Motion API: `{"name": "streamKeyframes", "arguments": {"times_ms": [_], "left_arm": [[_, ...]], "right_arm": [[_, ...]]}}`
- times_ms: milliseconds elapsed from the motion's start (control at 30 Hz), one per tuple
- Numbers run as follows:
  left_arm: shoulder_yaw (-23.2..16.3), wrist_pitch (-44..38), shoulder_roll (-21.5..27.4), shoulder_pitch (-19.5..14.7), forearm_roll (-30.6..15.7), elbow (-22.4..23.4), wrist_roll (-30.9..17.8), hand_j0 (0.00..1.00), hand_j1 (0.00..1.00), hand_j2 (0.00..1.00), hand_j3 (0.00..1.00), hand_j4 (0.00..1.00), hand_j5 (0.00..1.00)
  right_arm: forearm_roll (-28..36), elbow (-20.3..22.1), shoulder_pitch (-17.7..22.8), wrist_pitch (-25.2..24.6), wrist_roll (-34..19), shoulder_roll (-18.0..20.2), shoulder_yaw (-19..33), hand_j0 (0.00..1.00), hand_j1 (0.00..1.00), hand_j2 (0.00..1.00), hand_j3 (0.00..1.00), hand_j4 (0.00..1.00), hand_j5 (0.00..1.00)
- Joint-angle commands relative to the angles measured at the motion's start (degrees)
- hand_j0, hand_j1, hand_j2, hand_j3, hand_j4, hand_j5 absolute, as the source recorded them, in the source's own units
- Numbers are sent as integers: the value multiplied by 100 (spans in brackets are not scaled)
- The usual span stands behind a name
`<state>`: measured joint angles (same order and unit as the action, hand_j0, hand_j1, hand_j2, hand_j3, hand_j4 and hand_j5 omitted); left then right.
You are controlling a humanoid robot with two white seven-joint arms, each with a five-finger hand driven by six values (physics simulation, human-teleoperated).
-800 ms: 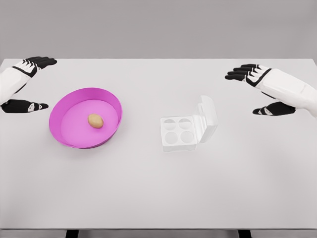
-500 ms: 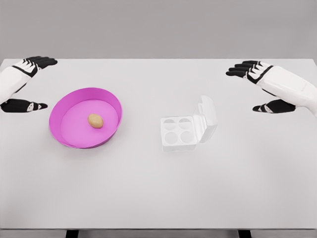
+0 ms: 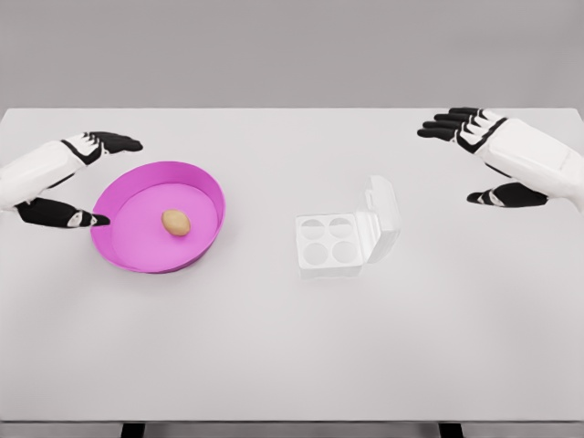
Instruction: Pack egg into the box and close the box lid
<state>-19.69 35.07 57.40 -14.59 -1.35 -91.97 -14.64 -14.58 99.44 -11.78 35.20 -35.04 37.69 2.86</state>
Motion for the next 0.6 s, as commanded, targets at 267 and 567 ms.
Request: {"name": "streamKeyframes", "arguments": {"times_ms": [267, 567], "left_arm": [[-484, -7, -211, -536, -401, 39, -2036, 96, 96, 96, 96, 96, 96], [-1046, -7, -625, -1187, -331, 795, -2036, 96, 96, 96, 96, 96, 96]], "right_arm": [[439, 49, 132, -20, 4, 89, 84, 100, 100, 100, 100, 100, 100], [447, 102, 308, -20, 4, 195, 242, 100, 100, 100, 100, 100, 100]]}}
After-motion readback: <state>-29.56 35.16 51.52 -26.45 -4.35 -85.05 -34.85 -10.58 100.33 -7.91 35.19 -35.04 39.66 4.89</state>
